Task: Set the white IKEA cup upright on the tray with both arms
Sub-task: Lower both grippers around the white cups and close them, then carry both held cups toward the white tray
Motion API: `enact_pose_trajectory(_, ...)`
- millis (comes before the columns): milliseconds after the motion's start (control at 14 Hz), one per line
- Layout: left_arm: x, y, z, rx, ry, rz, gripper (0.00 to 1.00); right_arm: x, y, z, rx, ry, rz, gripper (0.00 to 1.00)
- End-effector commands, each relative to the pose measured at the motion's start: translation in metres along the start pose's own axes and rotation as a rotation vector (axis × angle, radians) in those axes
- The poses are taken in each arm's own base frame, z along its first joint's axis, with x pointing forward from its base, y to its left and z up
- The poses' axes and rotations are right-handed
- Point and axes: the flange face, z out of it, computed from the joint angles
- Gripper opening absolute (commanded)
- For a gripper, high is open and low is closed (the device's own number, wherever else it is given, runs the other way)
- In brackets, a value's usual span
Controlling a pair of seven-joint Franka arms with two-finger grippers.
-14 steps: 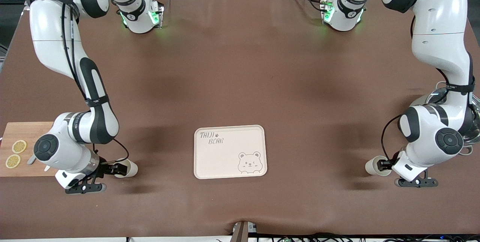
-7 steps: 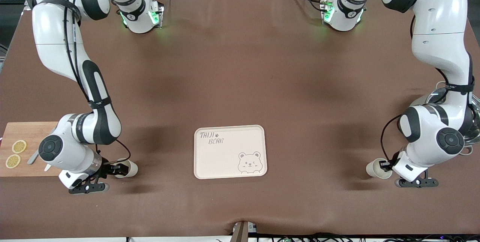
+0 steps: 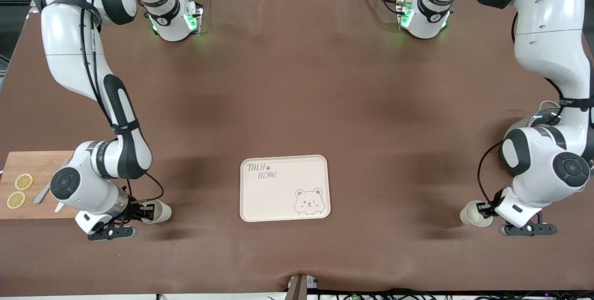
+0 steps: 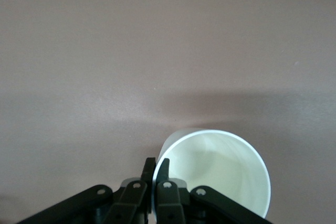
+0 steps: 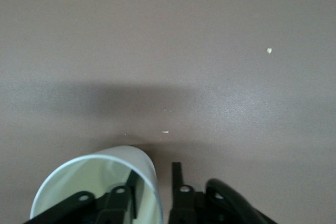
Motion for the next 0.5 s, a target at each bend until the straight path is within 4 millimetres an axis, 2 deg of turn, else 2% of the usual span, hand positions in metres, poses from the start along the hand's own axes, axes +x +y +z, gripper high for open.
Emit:
enact_pose_trajectory(0,0.005,0.002,-0.025,-0.008,-0.028,-0.019,0.0,0.002,0.0,-0.002,0.009,0.009,-0.01,0.1)
enact_pose_trajectory(143,0.004,0.005,-0.028,-0.013,-0.056,-0.021,0.0,0.002,-0.001,0.0,0.009,0.008,-0.012,0.0)
enact_pose_trajectory(214,0.004,0.006,-0.03,-0.013,-0.067,-0.043,0.0,0.002,-0.001,0.0,0.008,0.008,-0.011,0.0)
enact_pose_trajectory(286,0.006,0.008,-0.043,-0.013,-0.056,-0.062,0.0,0.002,-0.001,0.0,0.008,0.008,-0.011,0.0)
enact_pose_trajectory(429,0.01,0.035,-0.065,-0.017,-0.028,-0.073,0.0,0.002,0.0,0.0,0.01,0.008,-0.008,0.0)
